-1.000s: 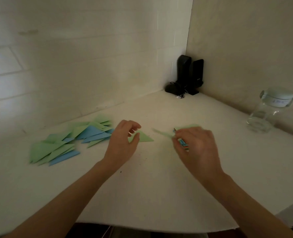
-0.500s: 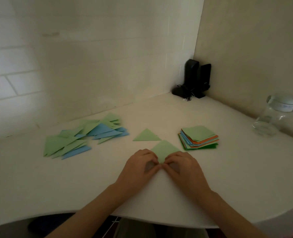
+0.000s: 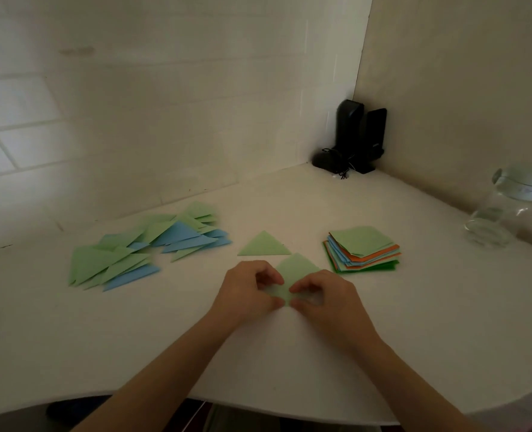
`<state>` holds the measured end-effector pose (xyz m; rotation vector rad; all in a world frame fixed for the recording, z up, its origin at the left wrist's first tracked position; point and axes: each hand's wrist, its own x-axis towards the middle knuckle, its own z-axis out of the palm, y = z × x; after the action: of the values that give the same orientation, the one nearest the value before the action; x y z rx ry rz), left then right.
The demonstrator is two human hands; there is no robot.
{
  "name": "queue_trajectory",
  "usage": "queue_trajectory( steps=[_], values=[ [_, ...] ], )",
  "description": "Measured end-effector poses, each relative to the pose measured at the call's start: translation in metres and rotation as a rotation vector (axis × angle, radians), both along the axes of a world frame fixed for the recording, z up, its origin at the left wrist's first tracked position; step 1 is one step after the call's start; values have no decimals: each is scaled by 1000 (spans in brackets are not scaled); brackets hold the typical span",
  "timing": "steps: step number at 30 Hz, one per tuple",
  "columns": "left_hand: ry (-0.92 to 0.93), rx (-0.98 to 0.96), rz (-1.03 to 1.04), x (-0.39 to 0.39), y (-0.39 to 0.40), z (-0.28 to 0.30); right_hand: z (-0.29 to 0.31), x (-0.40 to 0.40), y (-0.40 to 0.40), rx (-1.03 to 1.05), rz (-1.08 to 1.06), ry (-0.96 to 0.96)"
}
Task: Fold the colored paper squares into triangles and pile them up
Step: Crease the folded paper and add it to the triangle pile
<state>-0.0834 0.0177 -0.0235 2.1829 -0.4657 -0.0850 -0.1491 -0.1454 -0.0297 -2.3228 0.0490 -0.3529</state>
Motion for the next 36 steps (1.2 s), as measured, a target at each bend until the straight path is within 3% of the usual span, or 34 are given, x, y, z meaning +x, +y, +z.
queue_trajectory(
  steps=[3,8,12,16,19,24,30,36],
  values=[
    [35,0,-18,2,3,2,2,3,-6,28,44,63],
    [-6,-62,-109,1,10,-4,-2,0,-9,15,58,-5],
    [-74,-8,-263,3,20,-5,-3,0,2,-156,11,59],
    [-241,134,-396,0,25,1,-1,1,6,-243,19,127],
    [-414,220,-379,2,26,-6,6,5,-3,-166,94,158],
    [-599,248,-330,-2,20,-13,7,-1,-15,-118,157,-14],
    [-669,305,-342,-3,11,-8,-3,-13,-27,-153,177,-127],
    [-530,226,-311,-5,-2,-8,-9,-9,-20,-198,63,-154]
  ],
)
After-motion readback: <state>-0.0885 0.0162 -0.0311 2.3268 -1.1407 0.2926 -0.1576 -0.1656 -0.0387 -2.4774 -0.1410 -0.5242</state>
